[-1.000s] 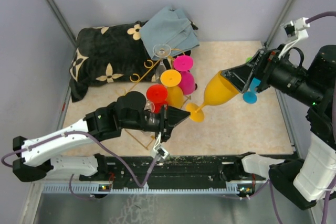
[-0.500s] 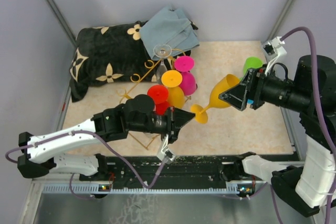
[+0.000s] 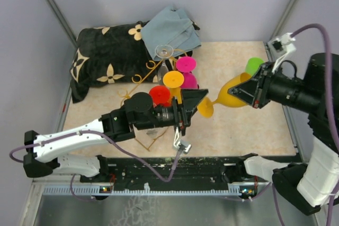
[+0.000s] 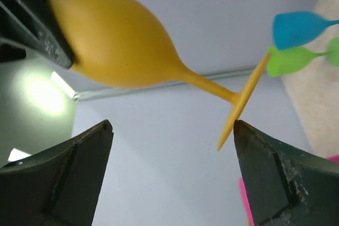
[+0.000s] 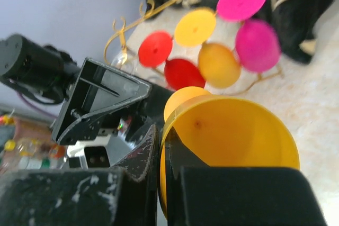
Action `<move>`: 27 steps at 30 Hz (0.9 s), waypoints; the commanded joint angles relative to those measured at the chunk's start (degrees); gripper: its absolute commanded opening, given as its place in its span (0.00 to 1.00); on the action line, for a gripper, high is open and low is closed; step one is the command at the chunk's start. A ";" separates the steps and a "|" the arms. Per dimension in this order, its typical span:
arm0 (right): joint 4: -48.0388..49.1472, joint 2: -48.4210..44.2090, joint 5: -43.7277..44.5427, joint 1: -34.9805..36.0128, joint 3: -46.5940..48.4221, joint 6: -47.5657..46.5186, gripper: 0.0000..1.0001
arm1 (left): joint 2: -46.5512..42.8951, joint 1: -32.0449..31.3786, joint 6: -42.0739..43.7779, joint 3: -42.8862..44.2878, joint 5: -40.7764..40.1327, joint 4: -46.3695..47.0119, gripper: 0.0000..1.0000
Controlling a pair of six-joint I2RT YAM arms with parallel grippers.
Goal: Take the wine glass off the wine glass rack
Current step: Place the wine glass at the center of the board.
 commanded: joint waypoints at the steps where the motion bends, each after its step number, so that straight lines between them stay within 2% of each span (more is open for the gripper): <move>1: 0.09 2.14 12.71 0.63 13.50 -0.06 0.00 | 3.75 -0.86 -1.47 3.75 -10.06 21.68 1.00; 3: 1.90 2.25 23.17 0.59 14.91 0.34 0.00 | 6.45 -1.60 -3.60 7.88 -15.68 27.94 1.00; 7: 10.79 -0.80 42.81 0.63 6.08 0.24 0.00 | 13.26 -1.86 -8.31 21.74 -26.12 34.64 1.00; 12: 13.41 3.03 61.40 0.58 1.41 -1.27 0.00 | 20.39 -0.96 -14.06 40.88 -36.64 32.53 0.99; 16: 12.78 6.33 70.39 0.57 1.46 -1.33 0.00 | 18.57 -0.31 -15.28 42.21 -39.77 32.37 0.99; 20: 13.13 7.06 70.75 -2.25 -1.77 -1.45 0.00 | 15.22 -0.34 -15.49 39.53 -42.26 31.94 0.99; 24: 16.97 6.09 57.58 -12.84 -9.70 -0.45 0.00 | 12.82 -0.28 -15.25 38.02 -43.54 31.63 0.99; 27: 19.88 7.93 52.10 -14.48 -12.65 1.24 0.00 | 12.36 -0.27 -15.02 38.29 -44.49 31.05 0.99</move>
